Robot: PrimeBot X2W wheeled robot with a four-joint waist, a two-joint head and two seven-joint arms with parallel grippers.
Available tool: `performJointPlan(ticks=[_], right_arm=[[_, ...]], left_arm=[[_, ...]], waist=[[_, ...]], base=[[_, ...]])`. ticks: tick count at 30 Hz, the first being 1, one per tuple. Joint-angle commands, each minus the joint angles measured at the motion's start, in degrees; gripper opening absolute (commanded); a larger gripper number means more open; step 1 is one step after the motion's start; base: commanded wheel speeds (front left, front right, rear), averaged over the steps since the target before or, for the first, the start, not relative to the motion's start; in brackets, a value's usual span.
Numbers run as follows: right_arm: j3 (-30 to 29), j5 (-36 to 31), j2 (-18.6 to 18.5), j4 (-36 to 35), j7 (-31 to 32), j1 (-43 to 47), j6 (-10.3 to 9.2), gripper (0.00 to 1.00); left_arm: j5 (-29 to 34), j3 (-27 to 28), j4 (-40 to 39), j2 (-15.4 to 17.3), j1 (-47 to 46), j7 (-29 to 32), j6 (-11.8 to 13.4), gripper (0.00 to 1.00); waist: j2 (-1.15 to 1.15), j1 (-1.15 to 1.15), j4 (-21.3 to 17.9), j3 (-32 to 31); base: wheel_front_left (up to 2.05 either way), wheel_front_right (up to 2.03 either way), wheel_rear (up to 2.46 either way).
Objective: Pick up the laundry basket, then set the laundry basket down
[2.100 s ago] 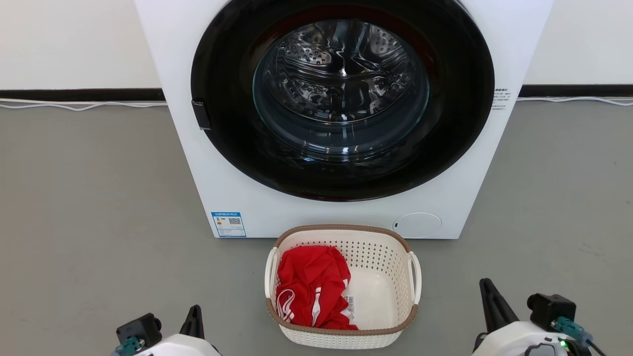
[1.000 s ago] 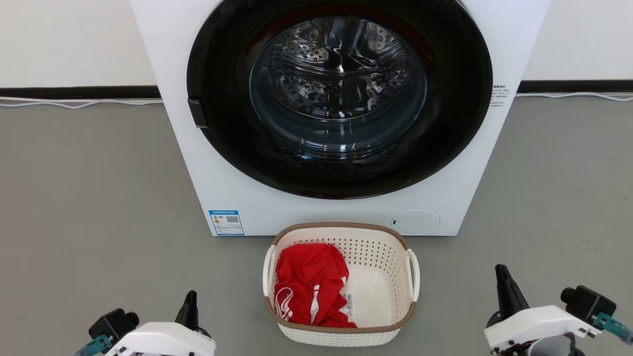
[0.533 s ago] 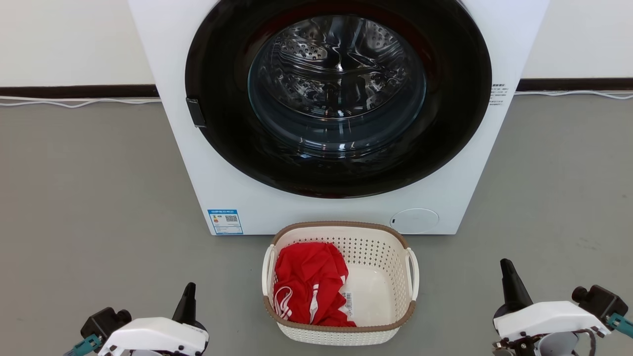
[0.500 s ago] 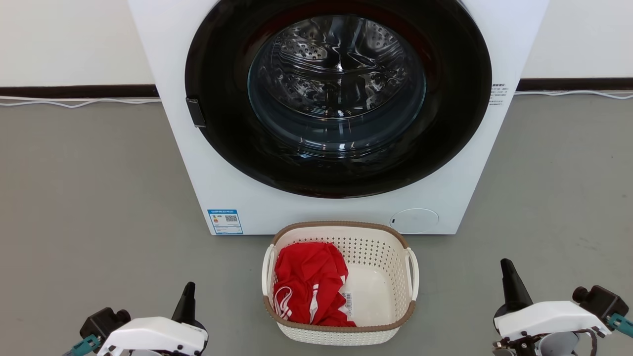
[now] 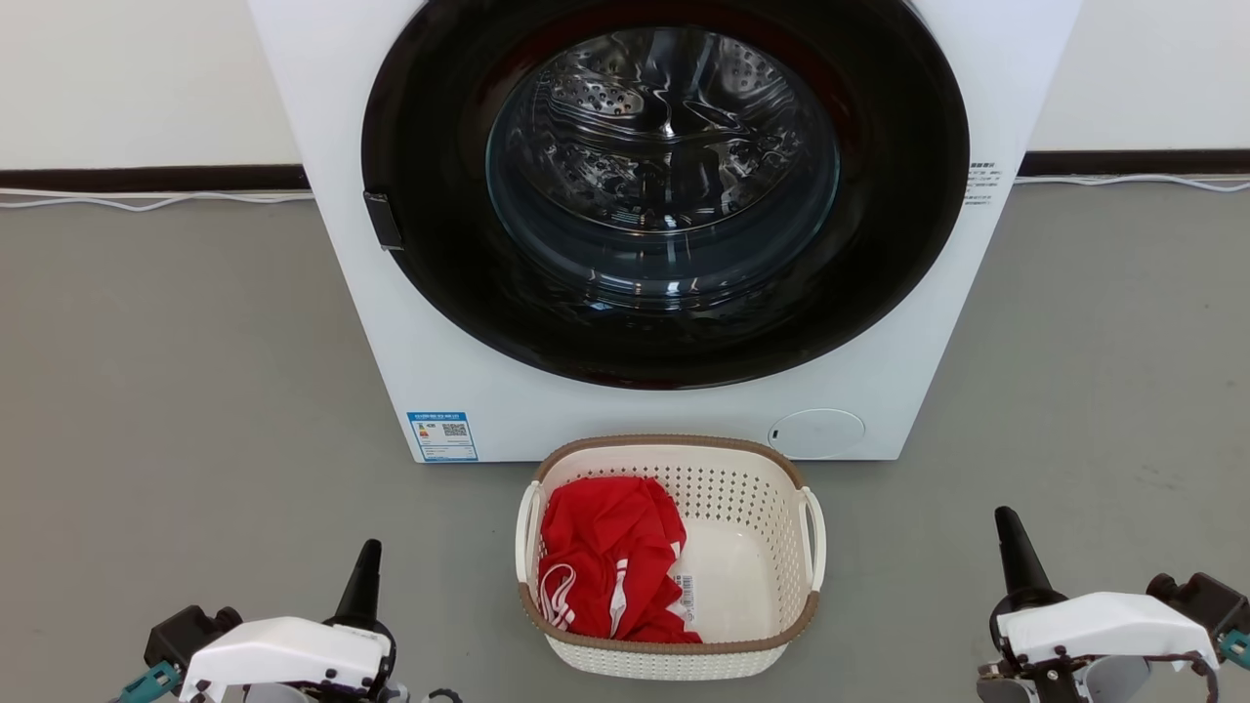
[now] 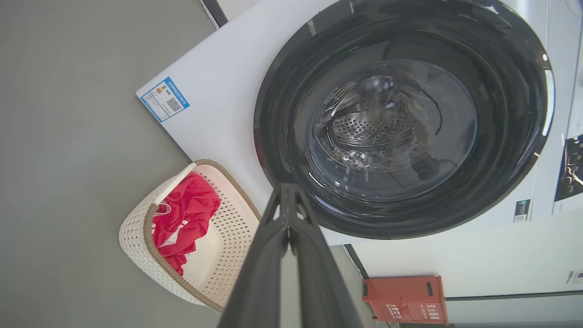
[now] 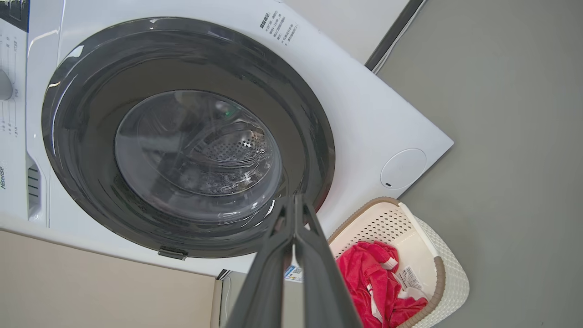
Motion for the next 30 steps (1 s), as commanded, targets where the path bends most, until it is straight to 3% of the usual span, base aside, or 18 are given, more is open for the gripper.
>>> performJointPlan(ticks=[1,30], right_arm=[[0.6,2.18,-0.34,-2.36,0.8,-1.14,0.31,0.0],[-0.46,23.6,-0.39,-7.52,5.67,-0.48,0.38,0.0]], left_arm=[[-1.62,1.66,-2.11,0.41,-1.42,0.42,-0.83,0.0],[-17.14,5.44,-6.83,0.26,-1.15,5.18,-4.2,0.0]], waist=[[-0.01,0.0,-0.02,0.02],[-0.01,0.0,-0.37,0.48]], base=[[0.0,0.0,0.0],[0.0,0.0,0.0]])
